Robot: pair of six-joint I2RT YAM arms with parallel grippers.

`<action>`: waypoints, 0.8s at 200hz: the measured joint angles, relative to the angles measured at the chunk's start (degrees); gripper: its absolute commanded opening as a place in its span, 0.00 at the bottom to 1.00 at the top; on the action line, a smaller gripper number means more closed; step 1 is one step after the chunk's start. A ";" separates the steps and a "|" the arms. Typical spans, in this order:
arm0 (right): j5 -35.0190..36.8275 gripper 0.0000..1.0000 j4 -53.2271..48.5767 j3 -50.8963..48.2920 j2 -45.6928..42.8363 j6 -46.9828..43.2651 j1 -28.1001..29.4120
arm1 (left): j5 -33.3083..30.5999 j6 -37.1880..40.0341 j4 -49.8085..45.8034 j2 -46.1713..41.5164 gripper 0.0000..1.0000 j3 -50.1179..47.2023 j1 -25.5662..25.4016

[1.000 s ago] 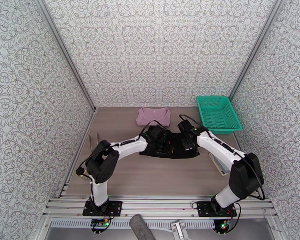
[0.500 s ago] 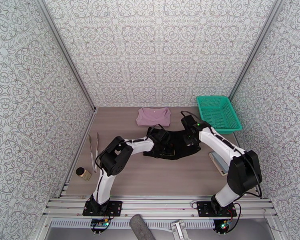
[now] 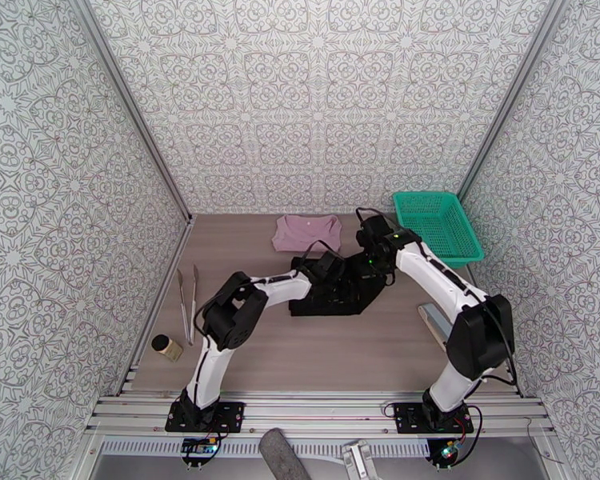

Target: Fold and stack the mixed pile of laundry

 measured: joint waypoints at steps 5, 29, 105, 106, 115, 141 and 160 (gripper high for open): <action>-0.07 0.00 -0.17 0.33 0.44 -0.07 0.02 | -0.48 0.87 -0.92 -1.73 0.44 -0.02 0.52; 0.00 0.00 -1.42 1.40 1.86 -0.66 0.00 | -2.16 3.58 -3.91 -11.43 0.47 -0.70 3.89; -0.79 0.00 -5.73 10.71 7.17 -1.57 -0.02 | -3.41 8.66 -4.55 -17.75 0.33 -15.74 16.17; -0.83 0.00 -5.77 10.82 7.21 -1.57 -0.02 | -3.41 8.66 -4.42 -17.51 0.33 -16.26 16.35; -1.53 0.00 -6.10 11.89 7.74 -1.55 -0.02 | -3.37 8.66 -3.96 -16.28 0.32 -18.86 17.05; -3.39 0.00 -6.73 13.68 9.09 -1.49 -0.02 | -1.46 8.44 -1.95 -13.94 0.32 -23.26 17.07; -3.50 0.00 -7.21 13.75 9.33 -1.40 -0.02 | 0.20 8.41 0.61 -13.75 0.32 -22.91 15.85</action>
